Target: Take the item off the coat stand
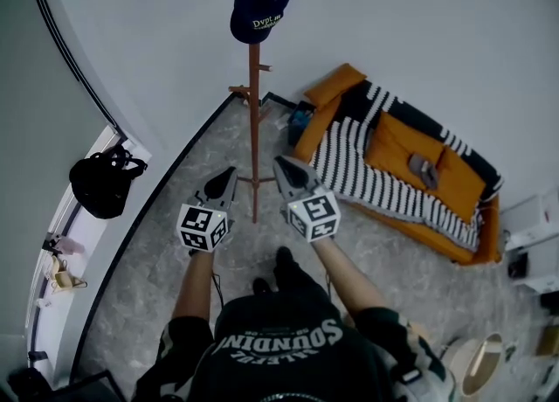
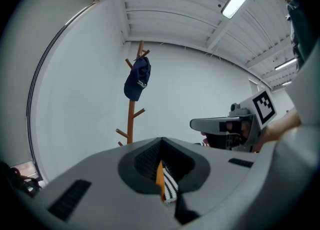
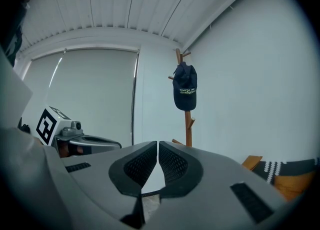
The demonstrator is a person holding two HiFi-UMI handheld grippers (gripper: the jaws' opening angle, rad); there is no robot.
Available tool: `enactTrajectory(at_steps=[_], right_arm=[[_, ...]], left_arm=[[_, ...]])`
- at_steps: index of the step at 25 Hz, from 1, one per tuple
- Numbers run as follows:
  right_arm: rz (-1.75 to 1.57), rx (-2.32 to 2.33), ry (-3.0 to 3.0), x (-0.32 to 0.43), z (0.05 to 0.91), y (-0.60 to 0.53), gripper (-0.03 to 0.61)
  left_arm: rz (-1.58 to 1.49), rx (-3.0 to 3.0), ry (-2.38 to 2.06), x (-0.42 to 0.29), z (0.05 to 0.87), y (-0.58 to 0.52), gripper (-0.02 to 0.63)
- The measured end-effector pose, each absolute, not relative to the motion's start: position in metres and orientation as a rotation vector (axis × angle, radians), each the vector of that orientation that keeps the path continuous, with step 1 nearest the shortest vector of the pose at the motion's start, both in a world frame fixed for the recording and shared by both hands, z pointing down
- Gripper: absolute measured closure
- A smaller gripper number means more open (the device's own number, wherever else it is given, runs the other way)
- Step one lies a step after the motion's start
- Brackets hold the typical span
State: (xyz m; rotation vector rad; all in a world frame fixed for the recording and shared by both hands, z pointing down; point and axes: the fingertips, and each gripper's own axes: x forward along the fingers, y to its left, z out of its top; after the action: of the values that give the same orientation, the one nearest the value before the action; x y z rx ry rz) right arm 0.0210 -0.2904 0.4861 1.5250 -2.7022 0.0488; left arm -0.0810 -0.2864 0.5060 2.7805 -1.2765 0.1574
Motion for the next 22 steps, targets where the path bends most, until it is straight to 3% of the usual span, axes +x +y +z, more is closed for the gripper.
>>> enactTrajectory(at_steps=[22], right_arm=[[0.055, 1.487, -2.714, 0.026, 0.497, -0.389, 0.578]], left_arm=[[0.201, 2.735, -1.340, -0.095, 0.516, -0.387, 0.614]])
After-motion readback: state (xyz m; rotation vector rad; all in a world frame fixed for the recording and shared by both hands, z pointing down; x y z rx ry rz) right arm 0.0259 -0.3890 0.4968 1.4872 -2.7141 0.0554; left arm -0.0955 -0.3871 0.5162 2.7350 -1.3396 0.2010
